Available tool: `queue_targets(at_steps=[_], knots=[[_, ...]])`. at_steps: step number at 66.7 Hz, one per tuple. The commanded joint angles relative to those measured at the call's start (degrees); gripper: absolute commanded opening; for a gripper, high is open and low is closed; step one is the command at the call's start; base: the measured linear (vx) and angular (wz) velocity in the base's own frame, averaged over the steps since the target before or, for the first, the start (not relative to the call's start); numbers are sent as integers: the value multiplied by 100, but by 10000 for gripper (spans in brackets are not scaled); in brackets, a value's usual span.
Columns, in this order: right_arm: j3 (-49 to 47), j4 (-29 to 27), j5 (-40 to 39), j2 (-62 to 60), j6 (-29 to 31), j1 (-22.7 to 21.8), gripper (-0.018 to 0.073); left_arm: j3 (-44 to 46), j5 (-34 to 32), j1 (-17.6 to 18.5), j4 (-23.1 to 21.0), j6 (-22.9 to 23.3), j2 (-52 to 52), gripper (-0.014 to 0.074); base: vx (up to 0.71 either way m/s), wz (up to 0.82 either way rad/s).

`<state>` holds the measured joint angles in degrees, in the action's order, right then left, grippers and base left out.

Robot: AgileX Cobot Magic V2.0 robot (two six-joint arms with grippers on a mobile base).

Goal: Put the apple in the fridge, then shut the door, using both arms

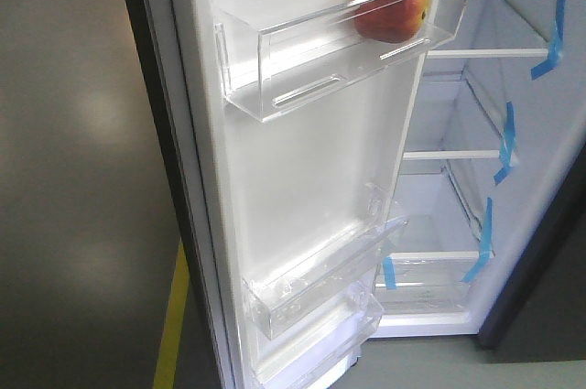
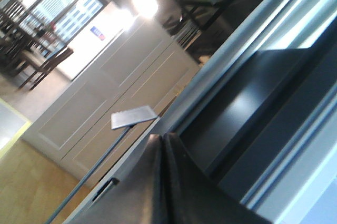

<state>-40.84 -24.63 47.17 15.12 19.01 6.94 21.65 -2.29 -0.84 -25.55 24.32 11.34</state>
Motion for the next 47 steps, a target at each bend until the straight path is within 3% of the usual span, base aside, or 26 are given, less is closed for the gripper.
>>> queue_targets(at_steps=[1,18,33,47], knots=[[-147,-87,-334,80,-1,-7,-5,601,-275,32,36,16,653,4,0,0],[-147,-87,-322,80,17,-7,-5,2168,-41,44,24,2,2004,23,0,0],[-147,-82,-327,80,26,-7,-5,3693,656,364,12,-17,3407,29,0,0],[-147,-82,-327,80,39,-7,-5,5052,1520,547,-331,-1076,4587,55,0,0]])
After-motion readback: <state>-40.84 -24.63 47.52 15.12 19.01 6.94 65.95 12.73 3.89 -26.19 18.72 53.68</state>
